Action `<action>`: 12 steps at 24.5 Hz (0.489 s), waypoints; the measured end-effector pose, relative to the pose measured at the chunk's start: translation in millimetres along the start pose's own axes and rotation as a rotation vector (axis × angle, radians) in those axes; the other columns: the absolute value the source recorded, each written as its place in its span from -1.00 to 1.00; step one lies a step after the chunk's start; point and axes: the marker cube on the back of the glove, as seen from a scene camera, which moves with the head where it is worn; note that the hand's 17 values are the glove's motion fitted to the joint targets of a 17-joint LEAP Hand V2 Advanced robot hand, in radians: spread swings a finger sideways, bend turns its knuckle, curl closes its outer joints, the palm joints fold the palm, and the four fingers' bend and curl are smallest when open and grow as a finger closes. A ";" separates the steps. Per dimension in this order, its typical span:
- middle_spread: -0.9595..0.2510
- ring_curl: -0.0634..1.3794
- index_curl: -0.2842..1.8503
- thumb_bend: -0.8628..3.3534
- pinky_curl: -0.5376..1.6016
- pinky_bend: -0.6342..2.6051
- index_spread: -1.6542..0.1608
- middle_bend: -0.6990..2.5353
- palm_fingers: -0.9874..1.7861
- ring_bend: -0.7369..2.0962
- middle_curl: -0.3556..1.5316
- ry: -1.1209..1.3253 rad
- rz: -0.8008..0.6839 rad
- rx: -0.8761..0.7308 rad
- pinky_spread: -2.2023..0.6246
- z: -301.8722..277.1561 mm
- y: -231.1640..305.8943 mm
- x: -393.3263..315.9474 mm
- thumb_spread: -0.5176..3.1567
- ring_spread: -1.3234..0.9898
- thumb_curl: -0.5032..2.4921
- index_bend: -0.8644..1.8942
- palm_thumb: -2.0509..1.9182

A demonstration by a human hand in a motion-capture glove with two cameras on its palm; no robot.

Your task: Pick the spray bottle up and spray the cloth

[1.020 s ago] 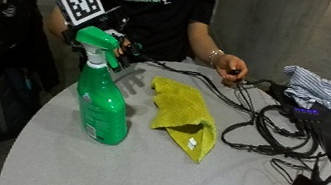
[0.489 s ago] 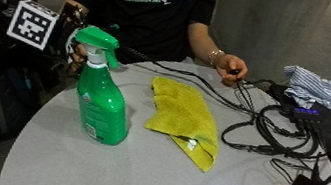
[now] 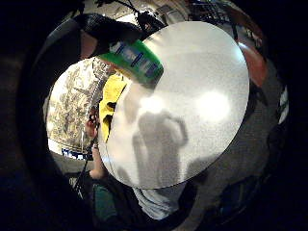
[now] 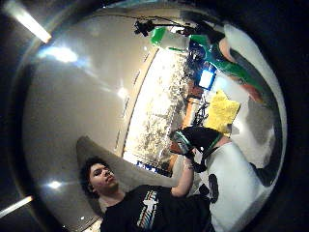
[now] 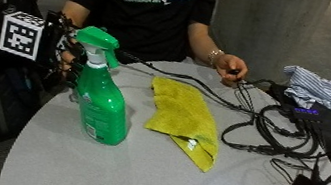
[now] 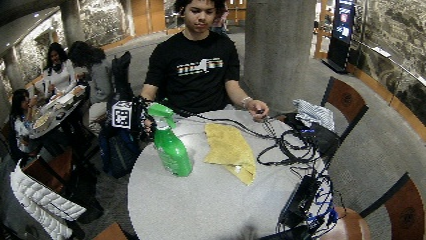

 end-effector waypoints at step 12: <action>0.63 -0.48 -0.50 -0.60 -0.20 -0.20 0.45 -0.46 0.12 -0.29 -0.23 0.080 0.072 0.080 0.72 -0.1 -47.4 17.0 -0.18 0.18 -0.44 -0.31 0.40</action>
